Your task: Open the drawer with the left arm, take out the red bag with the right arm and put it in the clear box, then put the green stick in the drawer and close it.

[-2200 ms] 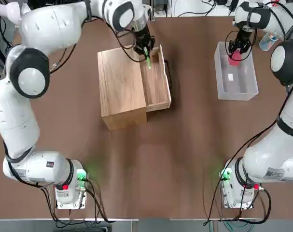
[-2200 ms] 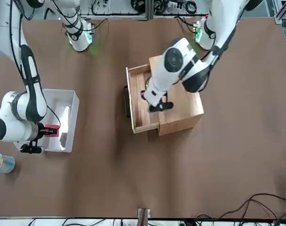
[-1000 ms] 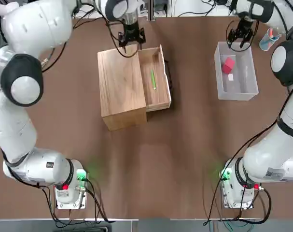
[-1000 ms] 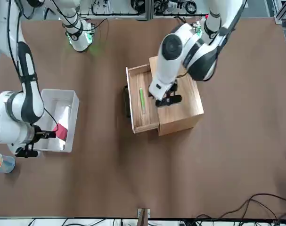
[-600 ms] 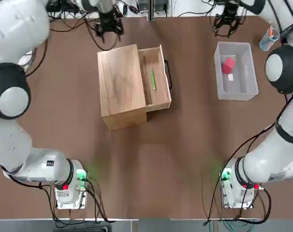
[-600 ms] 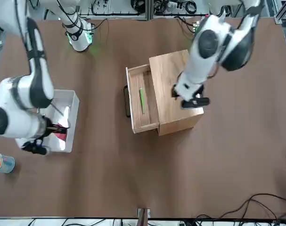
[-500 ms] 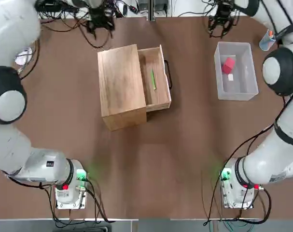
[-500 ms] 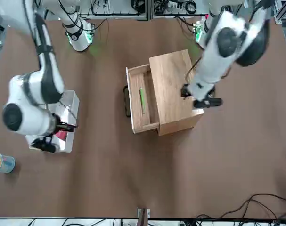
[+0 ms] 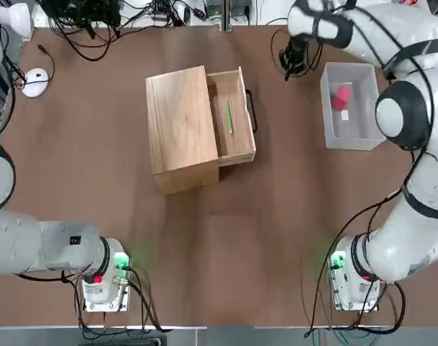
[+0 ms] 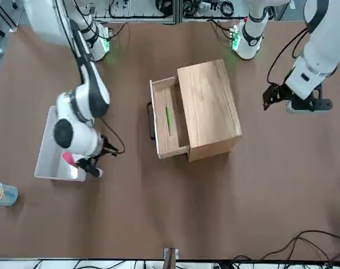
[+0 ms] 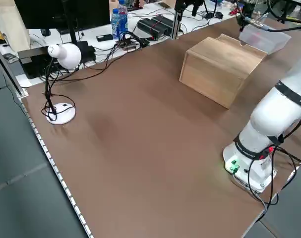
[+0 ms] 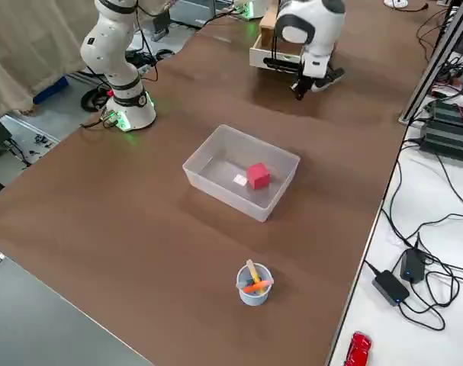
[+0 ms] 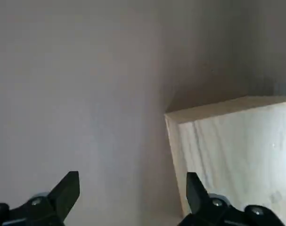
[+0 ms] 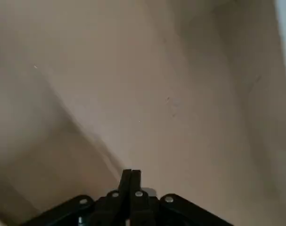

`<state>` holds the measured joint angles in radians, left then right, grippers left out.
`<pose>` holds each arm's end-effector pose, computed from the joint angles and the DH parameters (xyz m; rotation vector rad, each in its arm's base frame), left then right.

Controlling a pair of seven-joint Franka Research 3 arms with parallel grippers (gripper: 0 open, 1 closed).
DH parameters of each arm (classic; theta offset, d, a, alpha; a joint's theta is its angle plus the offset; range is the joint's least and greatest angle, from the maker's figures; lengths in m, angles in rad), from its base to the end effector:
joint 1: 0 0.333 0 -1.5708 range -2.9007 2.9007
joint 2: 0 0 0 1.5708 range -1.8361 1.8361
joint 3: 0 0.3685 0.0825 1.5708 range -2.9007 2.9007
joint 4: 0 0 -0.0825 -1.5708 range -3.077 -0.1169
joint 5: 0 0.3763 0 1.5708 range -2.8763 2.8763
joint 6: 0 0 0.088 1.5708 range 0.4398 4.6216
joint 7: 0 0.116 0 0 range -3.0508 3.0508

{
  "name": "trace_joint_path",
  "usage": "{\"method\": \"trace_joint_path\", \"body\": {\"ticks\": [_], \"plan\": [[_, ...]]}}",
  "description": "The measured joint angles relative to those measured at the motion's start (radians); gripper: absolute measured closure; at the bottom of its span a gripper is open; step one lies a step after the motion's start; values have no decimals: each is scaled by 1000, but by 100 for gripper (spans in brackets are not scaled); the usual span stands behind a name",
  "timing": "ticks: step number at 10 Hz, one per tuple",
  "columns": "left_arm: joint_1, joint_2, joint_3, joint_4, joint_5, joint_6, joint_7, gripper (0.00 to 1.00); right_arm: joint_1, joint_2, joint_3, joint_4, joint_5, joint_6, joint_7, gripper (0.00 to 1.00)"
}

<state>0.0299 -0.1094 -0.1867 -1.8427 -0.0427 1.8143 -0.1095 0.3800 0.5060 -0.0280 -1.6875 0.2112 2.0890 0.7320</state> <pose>0.5163 -0.0909 0.6193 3.1070 -0.0596 0.1176 0.6339 0.2483 0.3393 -2.9516 0.7405 0.2643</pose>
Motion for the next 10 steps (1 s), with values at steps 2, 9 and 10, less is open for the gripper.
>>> {"method": "trace_joint_path", "body": {"ticks": [2,9,10], "plan": [[-10,-16,67,1,0,-29,41,0,75,5,0,-92,71,125,172,99],[-78,96,202,169,18,-184,131,0,163,-12,-2,-220,342,246,347,99],[-80,96,203,170,18,-184,131,0,168,-28,-2,-230,342,245,365,99]]}}
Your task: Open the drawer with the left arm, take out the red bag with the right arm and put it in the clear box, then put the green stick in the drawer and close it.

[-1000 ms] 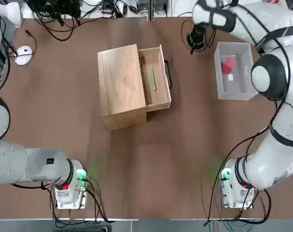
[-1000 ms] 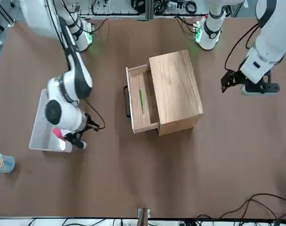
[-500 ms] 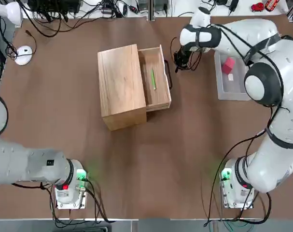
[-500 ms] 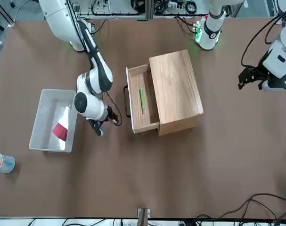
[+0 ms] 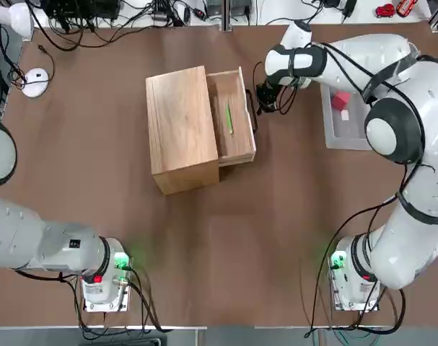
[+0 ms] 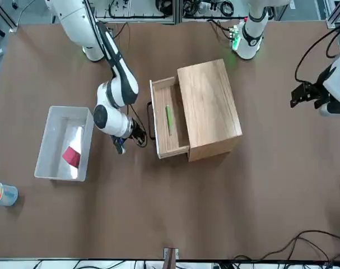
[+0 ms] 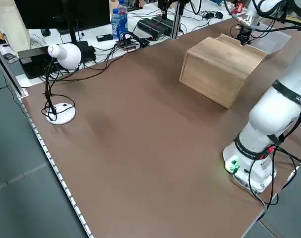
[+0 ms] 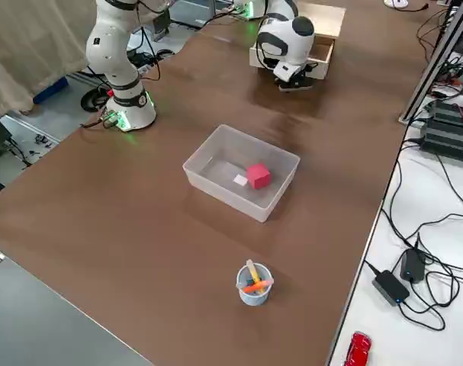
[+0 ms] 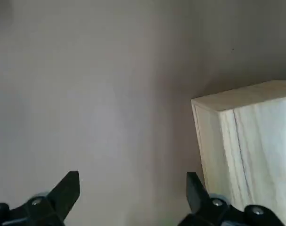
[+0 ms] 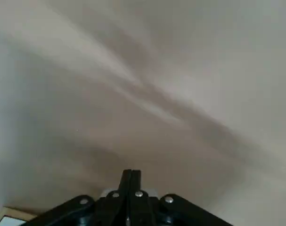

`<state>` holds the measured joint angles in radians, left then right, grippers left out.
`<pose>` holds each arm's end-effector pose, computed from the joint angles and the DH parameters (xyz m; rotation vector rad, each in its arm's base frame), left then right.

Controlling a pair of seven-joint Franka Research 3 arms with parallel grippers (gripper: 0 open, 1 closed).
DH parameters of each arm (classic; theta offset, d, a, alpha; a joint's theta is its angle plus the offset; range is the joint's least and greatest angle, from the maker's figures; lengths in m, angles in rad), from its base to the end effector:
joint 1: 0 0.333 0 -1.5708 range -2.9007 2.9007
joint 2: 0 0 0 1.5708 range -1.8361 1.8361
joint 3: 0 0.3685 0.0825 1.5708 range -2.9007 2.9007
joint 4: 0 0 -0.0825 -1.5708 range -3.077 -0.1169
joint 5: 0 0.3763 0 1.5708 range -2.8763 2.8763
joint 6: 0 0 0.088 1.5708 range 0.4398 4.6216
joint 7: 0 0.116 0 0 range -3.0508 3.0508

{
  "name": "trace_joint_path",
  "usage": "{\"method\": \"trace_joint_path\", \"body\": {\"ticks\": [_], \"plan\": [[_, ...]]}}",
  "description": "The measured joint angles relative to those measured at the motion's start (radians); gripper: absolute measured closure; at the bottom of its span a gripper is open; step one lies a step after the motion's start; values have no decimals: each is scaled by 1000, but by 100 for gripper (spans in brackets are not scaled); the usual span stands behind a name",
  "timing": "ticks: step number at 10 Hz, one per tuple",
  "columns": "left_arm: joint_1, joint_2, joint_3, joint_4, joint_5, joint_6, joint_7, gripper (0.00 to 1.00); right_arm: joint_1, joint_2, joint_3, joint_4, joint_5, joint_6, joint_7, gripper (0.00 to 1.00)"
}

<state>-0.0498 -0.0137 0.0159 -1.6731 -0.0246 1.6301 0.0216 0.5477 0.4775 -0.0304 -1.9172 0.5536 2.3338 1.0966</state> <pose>0.5437 -0.0211 0.6330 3.1156 -0.0837 -0.0459 0.5513 0.3293 0.2834 -2.5540 1.3549 0.4504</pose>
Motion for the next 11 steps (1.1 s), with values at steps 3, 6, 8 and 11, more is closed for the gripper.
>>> {"method": "trace_joint_path", "body": {"ticks": [3,6,8,11], "plan": [[-8,4,0,1,0,6,-3,0,39,-69,0,-55,2,0,71,99],[-18,12,-5,2,18,17,-11,0,74,-85,-9,-76,2,14,112,99],[-18,13,-5,4,19,17,-12,0,94,-85,-14,-87,2,44,149,99],[-18,14,-5,8,19,17,-12,0,148,-86,-18,-86,11,85,190,99]]}}
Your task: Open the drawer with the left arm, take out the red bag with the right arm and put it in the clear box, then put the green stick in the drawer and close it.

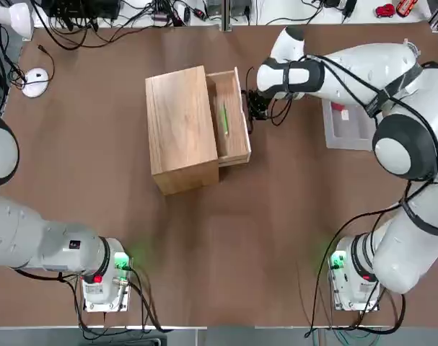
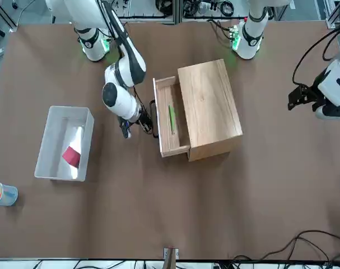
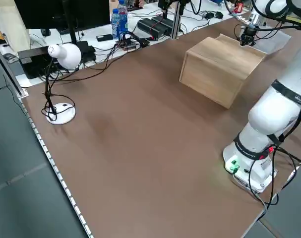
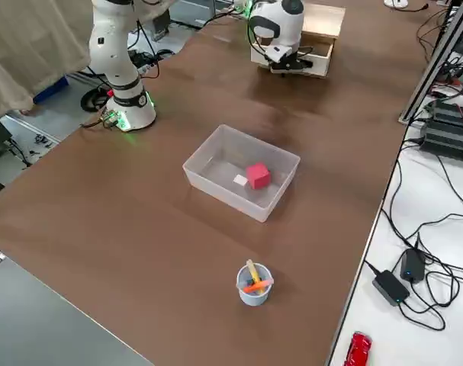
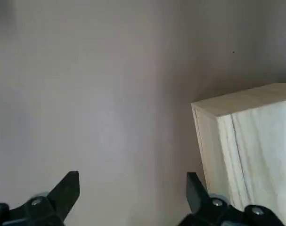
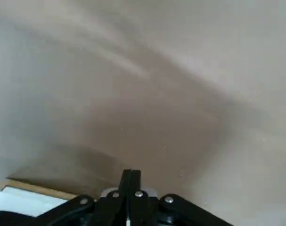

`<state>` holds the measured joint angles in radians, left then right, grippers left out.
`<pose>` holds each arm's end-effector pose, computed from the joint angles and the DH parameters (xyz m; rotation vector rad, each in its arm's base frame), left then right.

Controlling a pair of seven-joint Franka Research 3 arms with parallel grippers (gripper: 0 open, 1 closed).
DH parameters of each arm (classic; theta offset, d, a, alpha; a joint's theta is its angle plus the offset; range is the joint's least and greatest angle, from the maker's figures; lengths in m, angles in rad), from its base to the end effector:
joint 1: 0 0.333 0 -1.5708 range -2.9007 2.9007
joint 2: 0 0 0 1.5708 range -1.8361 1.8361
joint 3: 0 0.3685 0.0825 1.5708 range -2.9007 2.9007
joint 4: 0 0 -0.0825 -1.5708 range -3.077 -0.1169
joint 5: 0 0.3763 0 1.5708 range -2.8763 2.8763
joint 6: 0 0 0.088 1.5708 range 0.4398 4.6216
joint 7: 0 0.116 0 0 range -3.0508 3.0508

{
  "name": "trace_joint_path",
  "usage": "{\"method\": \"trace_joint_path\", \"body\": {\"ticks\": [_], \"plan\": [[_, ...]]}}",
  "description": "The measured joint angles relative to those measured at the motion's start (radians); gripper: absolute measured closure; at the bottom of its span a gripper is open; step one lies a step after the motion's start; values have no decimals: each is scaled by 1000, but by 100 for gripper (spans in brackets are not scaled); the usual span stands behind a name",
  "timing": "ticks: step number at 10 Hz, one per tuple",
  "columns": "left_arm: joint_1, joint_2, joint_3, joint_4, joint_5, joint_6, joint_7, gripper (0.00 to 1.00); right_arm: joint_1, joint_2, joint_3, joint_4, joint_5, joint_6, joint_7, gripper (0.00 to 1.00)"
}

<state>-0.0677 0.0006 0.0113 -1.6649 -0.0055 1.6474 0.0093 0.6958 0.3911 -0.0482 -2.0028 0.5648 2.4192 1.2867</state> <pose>0.5501 -0.0317 0.6304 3.1348 -0.1023 -0.0286 0.4941 0.3832 0.3099 -2.4924 1.4578 0.4072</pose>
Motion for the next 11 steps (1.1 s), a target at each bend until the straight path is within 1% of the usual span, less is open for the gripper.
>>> {"method": "trace_joint_path", "body": {"ticks": [3,4,7,9,11], "plan": [[0,0,0,0,0,0,0,0,37,0,2,9,36,5,4,99],[1,0,1,1,0,0,0,0,54,0,4,13,59,18,5,99],[2,1,1,1,0,0,0,0,122,-1,9,21,110,113,51,99],[2,1,2,2,0,0,0,0,168,1,10,41,164,130,81,99],[3,1,2,2,0,0,1,0,199,11,-1,55,162,145,137,99]]}}
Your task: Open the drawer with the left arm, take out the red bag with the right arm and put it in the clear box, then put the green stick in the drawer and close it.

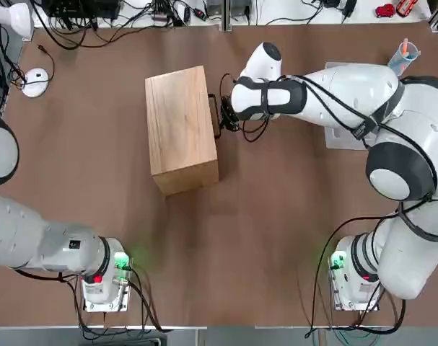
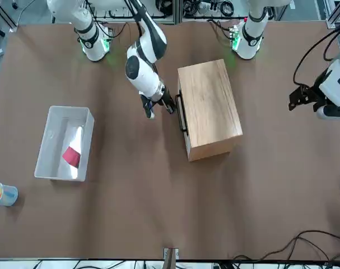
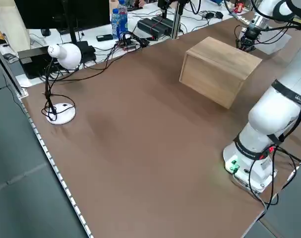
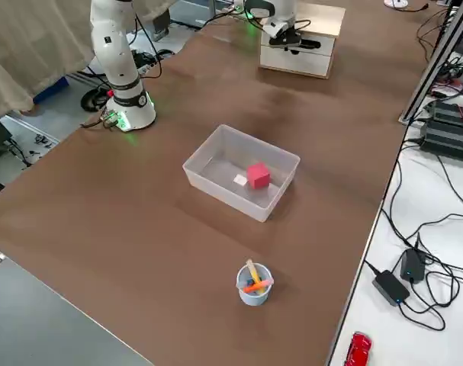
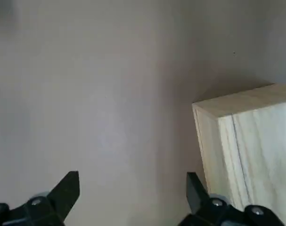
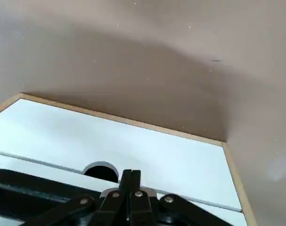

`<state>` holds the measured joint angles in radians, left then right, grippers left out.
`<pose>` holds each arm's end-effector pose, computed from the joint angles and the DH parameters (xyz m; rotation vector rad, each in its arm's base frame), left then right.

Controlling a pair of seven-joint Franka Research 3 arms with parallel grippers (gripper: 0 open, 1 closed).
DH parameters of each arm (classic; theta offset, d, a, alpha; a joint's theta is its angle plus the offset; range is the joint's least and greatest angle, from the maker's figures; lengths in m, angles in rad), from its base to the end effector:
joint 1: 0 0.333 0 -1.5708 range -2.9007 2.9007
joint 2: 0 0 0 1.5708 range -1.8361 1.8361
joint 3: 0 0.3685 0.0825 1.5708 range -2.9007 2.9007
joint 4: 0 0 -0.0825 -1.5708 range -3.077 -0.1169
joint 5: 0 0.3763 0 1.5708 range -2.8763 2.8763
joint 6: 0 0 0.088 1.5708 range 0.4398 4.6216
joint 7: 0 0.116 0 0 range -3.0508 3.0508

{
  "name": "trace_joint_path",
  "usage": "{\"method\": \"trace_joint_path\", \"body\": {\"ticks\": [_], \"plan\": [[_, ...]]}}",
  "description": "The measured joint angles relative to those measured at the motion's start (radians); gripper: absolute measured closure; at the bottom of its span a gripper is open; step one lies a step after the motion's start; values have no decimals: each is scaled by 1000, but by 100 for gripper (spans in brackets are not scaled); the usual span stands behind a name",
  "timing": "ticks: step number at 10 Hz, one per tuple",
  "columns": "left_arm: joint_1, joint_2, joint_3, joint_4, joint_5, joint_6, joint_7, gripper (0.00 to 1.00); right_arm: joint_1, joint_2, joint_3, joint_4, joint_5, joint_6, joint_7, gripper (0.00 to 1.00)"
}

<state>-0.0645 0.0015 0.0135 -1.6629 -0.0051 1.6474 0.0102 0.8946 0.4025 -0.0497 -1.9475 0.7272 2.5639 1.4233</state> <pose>0.5507 -0.0287 0.6309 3.1353 -0.0953 -0.0268 0.4378 0.4869 0.3379 -2.2994 1.4861 0.4303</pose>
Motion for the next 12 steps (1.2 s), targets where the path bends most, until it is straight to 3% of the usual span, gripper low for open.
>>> {"method": "trace_joint_path", "body": {"ticks": [3,5,7,9,11,12], "plan": [[0,0,0,1,0,0,0,0,-2,5,-4,10,1,-3,6,99],[0,0,0,3,0,0,-1,0,-65,18,-11,80,-3,-132,-38,99],[0,0,-1,4,0,0,-1,0,-229,16,-24,140,-76,-337,-214,98],[0,0,-1,5,0,0,-1,0,-426,-24,-30,181,-226,-520,-444,96],[-1,0,-2,7,0,0,-3,0,-587,-103,-33,208,-375,-686,-675,84],[-2,0,-3,8,0,0,-4,0,-659,-140,-33,218,-444,-752,-803,71]]}}
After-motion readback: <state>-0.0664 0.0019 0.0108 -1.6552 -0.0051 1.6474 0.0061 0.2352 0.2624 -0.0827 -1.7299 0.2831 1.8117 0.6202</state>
